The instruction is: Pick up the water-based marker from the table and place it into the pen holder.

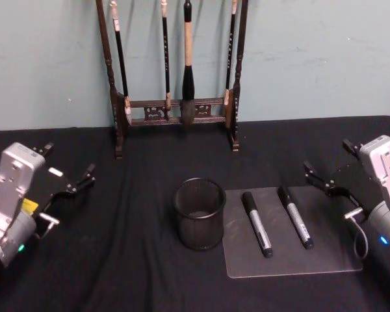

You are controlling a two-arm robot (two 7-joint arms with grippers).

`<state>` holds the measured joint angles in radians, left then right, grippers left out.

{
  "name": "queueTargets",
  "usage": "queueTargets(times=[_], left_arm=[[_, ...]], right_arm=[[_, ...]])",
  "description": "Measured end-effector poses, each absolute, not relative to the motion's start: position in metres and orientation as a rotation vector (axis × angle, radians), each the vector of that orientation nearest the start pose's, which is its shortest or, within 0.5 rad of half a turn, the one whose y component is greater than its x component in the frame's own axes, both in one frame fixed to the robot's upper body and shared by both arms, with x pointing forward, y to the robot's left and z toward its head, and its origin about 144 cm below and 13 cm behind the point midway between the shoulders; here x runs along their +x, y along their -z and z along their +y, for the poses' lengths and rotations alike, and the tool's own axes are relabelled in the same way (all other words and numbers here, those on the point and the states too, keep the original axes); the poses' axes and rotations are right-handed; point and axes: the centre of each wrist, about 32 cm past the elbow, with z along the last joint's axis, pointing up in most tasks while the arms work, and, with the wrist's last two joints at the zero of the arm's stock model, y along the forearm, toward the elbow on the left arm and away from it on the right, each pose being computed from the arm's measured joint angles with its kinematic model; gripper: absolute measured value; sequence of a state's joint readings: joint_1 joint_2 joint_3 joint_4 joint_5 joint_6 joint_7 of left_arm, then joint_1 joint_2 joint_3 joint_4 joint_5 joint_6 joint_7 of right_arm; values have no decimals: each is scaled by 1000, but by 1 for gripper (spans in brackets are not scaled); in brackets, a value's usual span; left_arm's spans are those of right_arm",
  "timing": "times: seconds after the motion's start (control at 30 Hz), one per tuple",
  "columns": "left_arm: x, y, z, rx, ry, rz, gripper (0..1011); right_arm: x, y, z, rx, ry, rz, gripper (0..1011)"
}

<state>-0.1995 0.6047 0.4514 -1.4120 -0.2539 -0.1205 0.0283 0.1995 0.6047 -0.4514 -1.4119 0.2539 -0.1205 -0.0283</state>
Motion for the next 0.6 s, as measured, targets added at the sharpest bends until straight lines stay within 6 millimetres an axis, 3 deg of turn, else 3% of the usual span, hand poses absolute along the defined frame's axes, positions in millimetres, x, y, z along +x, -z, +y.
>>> queueTargets(times=[0.6], left_arm=[[489, -1140, 310, 304, -1248, -285, 1009]], right_arm=[[489, -1140, -310, -304, 1248, -285, 1002]])
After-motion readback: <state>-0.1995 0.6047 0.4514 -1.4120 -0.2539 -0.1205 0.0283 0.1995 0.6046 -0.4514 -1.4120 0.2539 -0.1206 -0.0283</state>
